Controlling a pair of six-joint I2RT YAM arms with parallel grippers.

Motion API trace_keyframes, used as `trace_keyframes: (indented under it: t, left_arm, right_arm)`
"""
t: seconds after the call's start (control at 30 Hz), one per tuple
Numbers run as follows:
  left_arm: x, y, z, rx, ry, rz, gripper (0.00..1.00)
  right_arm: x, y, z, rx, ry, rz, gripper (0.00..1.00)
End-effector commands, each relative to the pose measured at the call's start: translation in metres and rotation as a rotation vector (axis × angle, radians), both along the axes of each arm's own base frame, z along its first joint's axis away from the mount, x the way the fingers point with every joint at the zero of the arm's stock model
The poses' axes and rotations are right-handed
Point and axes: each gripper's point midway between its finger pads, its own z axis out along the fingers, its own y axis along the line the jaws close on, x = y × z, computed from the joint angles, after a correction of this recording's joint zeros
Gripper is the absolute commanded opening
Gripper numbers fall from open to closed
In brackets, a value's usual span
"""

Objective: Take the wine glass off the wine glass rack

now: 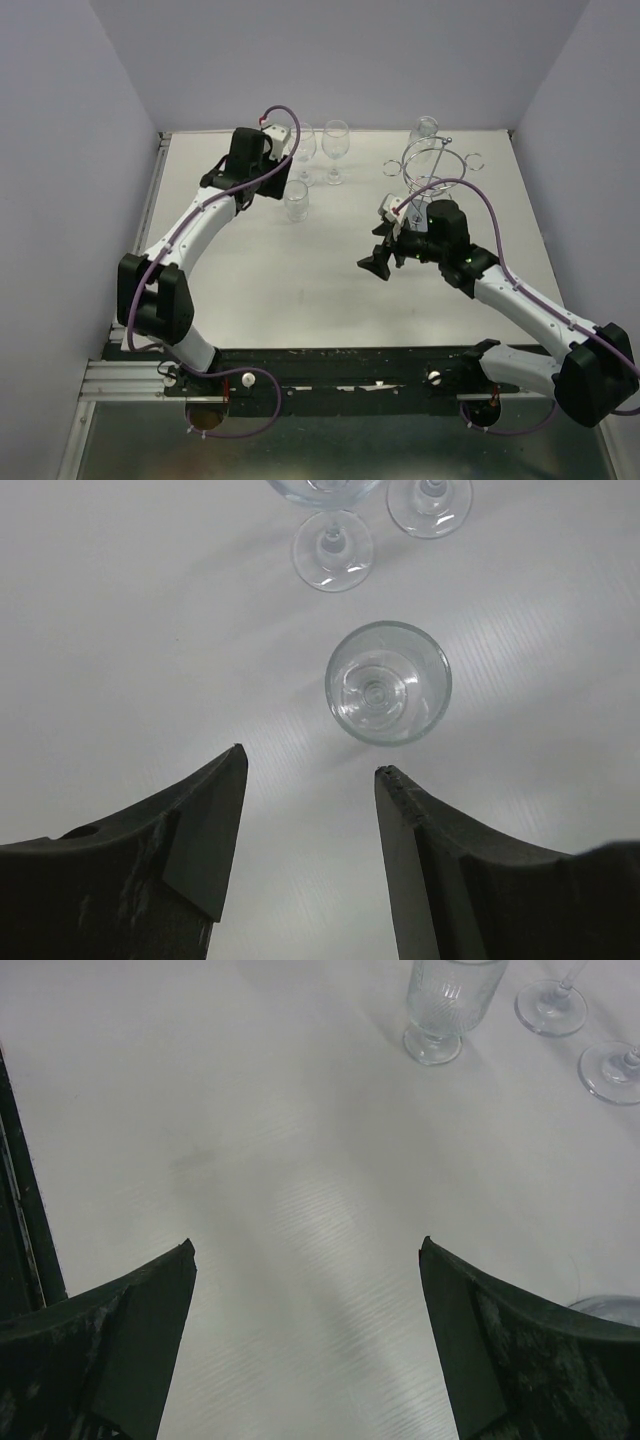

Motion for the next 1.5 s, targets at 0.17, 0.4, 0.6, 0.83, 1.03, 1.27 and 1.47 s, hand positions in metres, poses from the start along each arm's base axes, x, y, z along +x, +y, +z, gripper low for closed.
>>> trace_keyframes:
  t: [0.17,0.4,0.6,0.83,1.03,1.27,1.47]
  left_arm:
    - [-0.062,-0.027,-0.057,-0.233,0.222,-0.019,0.66]
    - [-0.036,-0.041,-0.053,-0.304,0.111,-0.046,0.68]
    - [-0.008,-0.049,-0.053,-0.304,0.08,-0.043,0.69]
    - [0.02,-0.049,-0.054,-0.282,0.058,-0.022,0.69]
    - [0.041,-0.045,-0.05,-0.27,0.027,-0.003,0.69]
    - [0.06,-0.035,-0.05,-0.238,0.002,0.038,0.68]
    - [0.061,-0.032,-0.047,-0.239,0.002,0.05,0.68]
  right_arm:
    - [0.008,0.004,0.007,0.003,-0.008,0.009,1.0]
    - [0.007,0.003,0.004,-0.009,0.001,0.009,1.0]
    - [0.008,0.002,0.003,-0.017,-0.001,0.009,1.0]
    - [0.01,0.003,0.004,-0.018,-0.006,0.009,1.0]
    - [0.011,0.003,0.004,-0.02,-0.01,0.007,1.0]
    - [0.012,0.002,0.002,-0.026,-0.008,0.004,1.0]
    - [0.013,0.004,0.007,-0.023,-0.011,0.007,1.0]
